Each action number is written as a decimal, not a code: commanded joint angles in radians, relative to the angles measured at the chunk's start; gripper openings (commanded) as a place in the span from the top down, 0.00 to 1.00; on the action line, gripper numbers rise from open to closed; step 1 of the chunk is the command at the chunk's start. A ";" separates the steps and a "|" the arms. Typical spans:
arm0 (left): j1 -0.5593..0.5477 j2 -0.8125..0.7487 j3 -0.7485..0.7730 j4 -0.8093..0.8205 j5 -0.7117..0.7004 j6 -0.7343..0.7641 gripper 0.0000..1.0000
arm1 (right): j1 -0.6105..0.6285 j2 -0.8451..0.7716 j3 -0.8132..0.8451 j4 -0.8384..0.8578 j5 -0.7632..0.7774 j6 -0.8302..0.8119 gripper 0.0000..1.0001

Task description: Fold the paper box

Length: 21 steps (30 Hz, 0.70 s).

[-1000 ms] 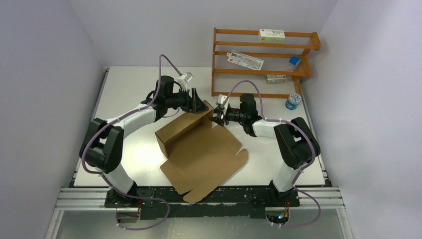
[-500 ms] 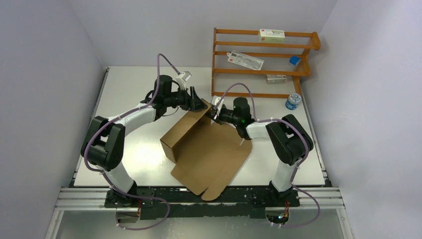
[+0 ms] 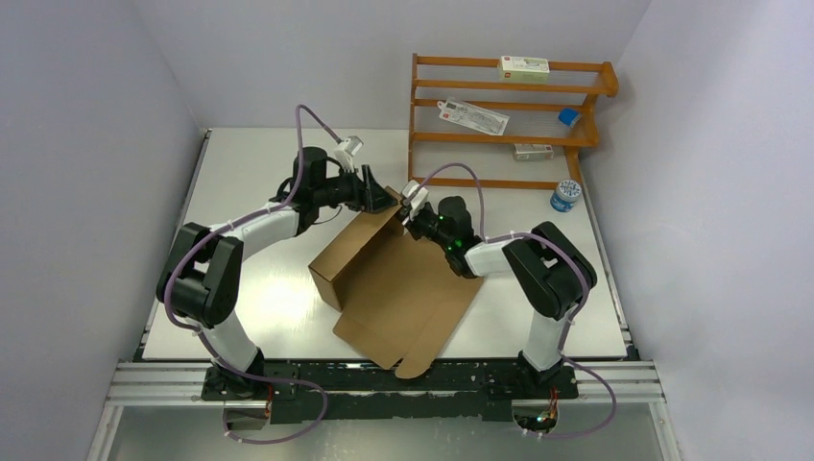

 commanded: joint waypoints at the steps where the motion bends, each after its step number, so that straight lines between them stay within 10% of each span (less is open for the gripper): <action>1: -0.055 0.031 -0.062 -0.036 0.130 -0.070 0.30 | 0.067 0.016 0.030 0.086 0.152 0.091 0.97; 21: -0.128 0.032 -0.131 0.190 0.166 -0.234 0.31 | 0.139 -0.002 0.136 -0.001 0.366 0.367 0.95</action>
